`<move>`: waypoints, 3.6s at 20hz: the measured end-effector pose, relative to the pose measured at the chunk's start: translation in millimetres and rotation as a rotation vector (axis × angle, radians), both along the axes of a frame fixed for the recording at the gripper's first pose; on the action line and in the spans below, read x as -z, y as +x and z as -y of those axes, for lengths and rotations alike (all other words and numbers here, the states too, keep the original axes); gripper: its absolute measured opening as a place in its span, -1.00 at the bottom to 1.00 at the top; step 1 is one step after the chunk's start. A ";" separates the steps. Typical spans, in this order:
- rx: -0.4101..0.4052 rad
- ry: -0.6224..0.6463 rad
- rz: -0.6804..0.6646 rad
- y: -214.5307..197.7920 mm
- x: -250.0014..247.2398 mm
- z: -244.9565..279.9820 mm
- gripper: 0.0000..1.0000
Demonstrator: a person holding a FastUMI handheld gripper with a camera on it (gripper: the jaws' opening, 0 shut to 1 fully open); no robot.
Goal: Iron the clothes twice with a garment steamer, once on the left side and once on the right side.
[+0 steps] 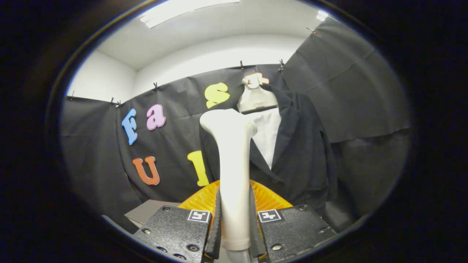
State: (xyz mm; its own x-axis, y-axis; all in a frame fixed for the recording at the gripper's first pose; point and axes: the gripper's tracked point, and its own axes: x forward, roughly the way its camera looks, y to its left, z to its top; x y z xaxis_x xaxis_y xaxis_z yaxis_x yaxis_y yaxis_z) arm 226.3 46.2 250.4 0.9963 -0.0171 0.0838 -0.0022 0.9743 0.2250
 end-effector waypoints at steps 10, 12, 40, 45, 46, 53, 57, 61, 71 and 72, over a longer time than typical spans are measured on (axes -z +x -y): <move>-0.027 -0.050 0.203 64.4 -59.2 28.4 -0.31; -0.013 -0.066 0.197 75.1 -57.5 31.0 -0.31; 0.149 -0.113 -0.075 65.1 104.2 27.9 -0.31; 0.149 -0.114 -0.129 62.2 134.3 35.4 -0.31; 0.149 -0.115 -0.136 61.6 139.9 36.5 -0.31; 0.151 -0.129 -0.170 58.8 170.1 41.4 -0.30; 0.134 -0.149 -0.203 57.3 196.2 37.2 -0.30; 0.124 -0.159 -0.267 60.7 230.8 37.9 -0.30; 0.125 -0.189 -0.422 48.8 312.4 39.3 -0.30; 0.126 -0.190 -0.437 47.9 319.6 39.4 -0.30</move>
